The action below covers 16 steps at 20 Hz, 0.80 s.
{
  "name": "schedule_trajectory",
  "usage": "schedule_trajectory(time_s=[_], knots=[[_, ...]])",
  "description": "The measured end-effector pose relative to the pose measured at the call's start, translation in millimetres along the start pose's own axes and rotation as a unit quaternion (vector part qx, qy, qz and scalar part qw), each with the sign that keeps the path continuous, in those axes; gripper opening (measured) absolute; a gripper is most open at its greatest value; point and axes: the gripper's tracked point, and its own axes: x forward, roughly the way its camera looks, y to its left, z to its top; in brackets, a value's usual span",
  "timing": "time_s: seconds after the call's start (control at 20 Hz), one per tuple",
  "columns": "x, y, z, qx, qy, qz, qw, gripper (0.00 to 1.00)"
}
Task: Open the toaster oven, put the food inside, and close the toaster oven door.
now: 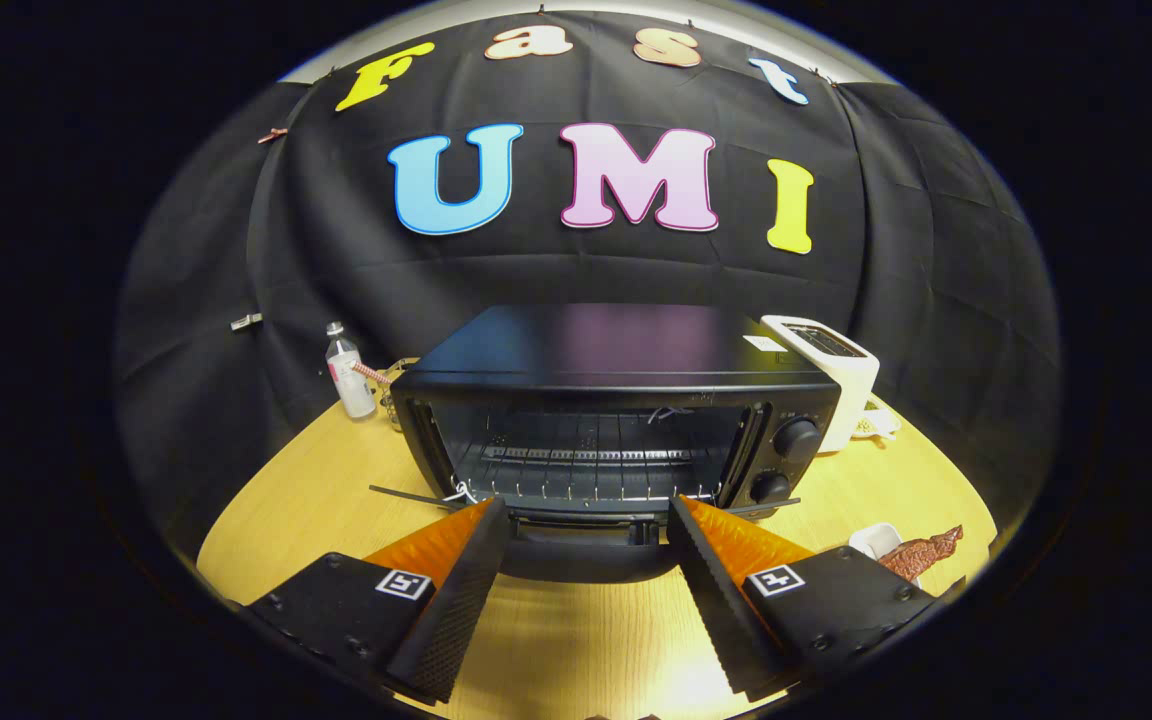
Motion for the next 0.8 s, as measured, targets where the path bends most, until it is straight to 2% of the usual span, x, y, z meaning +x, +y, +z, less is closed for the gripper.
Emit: schedule_trajectory(time_s=[0.3, 0.5, 0.65, 0.8], knots=[[-12.5, -0.7, -32.6, -0.014, 0.016, -0.003, 1.0, 0.98], [-17.8, 0.2, -82.3, -0.037, 0.074, 0.007, 0.997, 0.97], [-16.3, -1.4, -121.4, -0.028, 0.13, 0.021, 0.991, 0.99], [-19.9, -3.0, -125.0, -0.018, 0.135, 0.019, 0.99, 0.98]])
